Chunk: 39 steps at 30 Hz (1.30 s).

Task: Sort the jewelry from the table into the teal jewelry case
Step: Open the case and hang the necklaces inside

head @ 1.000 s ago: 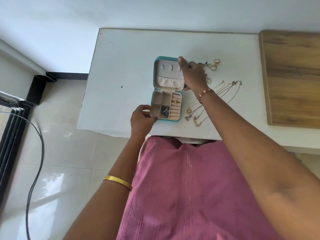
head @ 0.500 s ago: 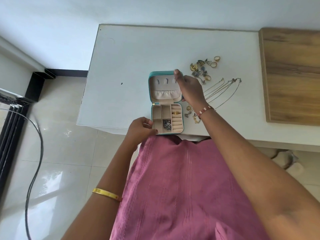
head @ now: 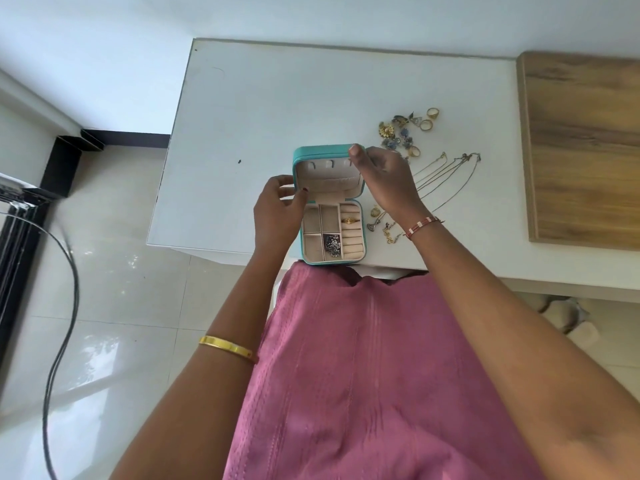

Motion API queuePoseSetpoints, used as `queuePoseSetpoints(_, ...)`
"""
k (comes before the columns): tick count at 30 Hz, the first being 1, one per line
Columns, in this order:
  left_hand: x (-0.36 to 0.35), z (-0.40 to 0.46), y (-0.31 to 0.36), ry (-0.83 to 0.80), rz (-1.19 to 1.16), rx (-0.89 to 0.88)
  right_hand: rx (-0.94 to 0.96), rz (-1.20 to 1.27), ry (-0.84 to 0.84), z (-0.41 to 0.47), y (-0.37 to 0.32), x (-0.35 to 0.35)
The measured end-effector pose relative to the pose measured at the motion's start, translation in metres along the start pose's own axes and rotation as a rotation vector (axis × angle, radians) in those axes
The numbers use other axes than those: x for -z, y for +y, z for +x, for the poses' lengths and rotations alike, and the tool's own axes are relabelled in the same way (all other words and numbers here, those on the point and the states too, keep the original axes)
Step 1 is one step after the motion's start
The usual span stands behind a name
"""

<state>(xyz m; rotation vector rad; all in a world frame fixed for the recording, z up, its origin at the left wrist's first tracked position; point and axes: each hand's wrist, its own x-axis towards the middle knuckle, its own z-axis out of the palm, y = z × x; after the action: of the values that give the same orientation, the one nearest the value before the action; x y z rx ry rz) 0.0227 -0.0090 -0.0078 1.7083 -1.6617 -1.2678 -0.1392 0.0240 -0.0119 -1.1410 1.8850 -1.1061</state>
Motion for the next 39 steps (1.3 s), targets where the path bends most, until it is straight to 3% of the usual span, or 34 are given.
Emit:
queuePoseSetpoints(4, -0.002, -0.002, -0.004, 0.047, -0.028, 0.009, -0.04, 0.039, 0.046, -0.005, 0.005, 0.006)
queuePoseSetpoints(9, -0.004, -0.01, -0.008, 0.095, -0.069, 0.052, -0.248, 0.227, 0.291, -0.005, 0.02, 0.032)
queuePoseSetpoints(13, -0.009, -0.019, -0.012, 0.137, -0.15, 0.144, -0.259, 0.099, 0.414, -0.004, 0.043, 0.053)
queuePoseSetpoints(19, -0.021, -0.041, -0.009, 0.013, -0.207, 0.233, -0.078, -0.41, 0.148, -0.012, 0.057, 0.046)
queuePoseSetpoints(24, -0.03, -0.053, 0.0, -0.184, -0.209, 0.218, 0.108, -0.863, -0.01, -0.008, 0.065, 0.037)
queuePoseSetpoints(33, -0.039, -0.067, 0.005, -0.331, -0.304, 0.251, 0.447, -1.168, -0.01, -0.011, 0.057, 0.032)
queuePoseSetpoints(37, -0.036, -0.069, 0.008, -0.354, -0.337, 0.278, 0.375, -1.28, -0.116, -0.01, 0.058, 0.03)
queuePoseSetpoints(39, -0.033, -0.069, 0.011, -0.372, -0.364, 0.273, 0.297, -1.223, -0.05, -0.009, 0.058, 0.031)
